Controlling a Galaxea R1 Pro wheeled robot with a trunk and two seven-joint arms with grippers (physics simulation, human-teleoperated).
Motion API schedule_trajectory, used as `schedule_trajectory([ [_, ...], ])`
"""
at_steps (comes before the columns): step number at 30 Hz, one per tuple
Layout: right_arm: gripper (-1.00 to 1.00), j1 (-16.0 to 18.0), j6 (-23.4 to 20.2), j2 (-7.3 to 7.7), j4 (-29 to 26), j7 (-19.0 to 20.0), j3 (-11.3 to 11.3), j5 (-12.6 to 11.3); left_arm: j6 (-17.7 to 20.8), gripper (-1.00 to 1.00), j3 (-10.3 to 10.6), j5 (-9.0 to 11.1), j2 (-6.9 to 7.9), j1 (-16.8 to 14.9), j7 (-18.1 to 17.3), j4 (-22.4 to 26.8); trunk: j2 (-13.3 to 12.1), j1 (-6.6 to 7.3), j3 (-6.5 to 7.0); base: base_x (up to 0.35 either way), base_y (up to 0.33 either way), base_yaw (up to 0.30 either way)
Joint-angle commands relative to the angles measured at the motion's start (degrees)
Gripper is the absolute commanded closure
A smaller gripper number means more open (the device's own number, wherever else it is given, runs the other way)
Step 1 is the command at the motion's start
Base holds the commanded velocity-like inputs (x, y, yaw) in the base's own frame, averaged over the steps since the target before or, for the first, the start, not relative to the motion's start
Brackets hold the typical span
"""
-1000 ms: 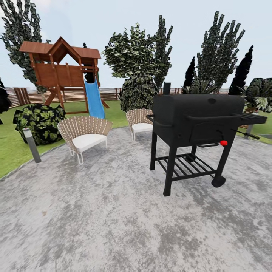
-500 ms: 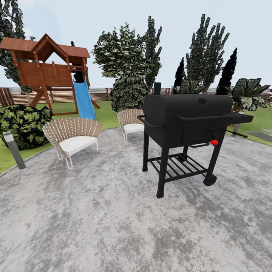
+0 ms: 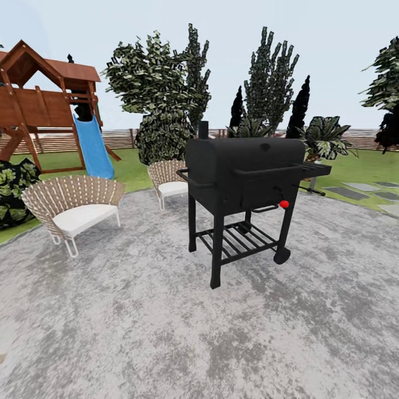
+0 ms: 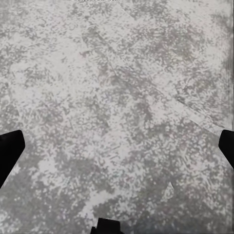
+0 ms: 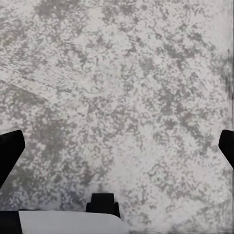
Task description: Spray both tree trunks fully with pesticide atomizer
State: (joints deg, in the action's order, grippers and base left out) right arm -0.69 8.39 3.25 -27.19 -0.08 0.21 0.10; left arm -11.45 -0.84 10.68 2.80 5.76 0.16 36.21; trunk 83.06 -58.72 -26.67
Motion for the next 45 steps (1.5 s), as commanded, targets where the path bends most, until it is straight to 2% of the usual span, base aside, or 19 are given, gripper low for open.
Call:
schedule_trajectory([
  [1, -1.00, -0.01, 0.08, 0.00, -0.05, -0.01, 0.01, 0.02, -0.07, -1.00, 0.05, 0.39, 0.01, 0.04, 0.02, 0.08, 0.02, 0.00, -0.04, 0.001, 0.000, -0.295],
  [13, -1.00, -0.01, 0.07, 0.00, -0.04, -0.01, -0.01, 0.02, -0.07, -1.00, 0.05, 0.39, 0.01, 0.04, 0.02, 0.05, 0.02, 0.00, -0.04, 0.000, 0.030, -0.296],
  [21, -1.00, -0.01, 0.09, 0.00, -0.01, -0.01, 0.04, 0.02, -0.07, -1.00, 0.05, 0.39, 0.01, 0.04, 0.02, 0.05, 0.02, 0.00, -0.04, 0.000, 0.253, -0.257],
  [33, -1.00, -0.01, 0.09, 0.00, 0.01, -0.01, 0.05, 0.00, -0.07, -1.00, 0.05, 0.39, 0.01, 0.04, 0.02, 0.08, 0.02, 0.00, -0.04, 0.000, 0.322, -0.070],
  [45, -1.00, 0.01, 0.08, 0.00, 0.04, -0.01, 0.06, 0.04, -0.07, -1.00, 0.05, 0.39, 0.01, 0.04, 0.02, 0.06, 0.02, 0.00, -0.04, 0.000, 0.059, -0.272],
])
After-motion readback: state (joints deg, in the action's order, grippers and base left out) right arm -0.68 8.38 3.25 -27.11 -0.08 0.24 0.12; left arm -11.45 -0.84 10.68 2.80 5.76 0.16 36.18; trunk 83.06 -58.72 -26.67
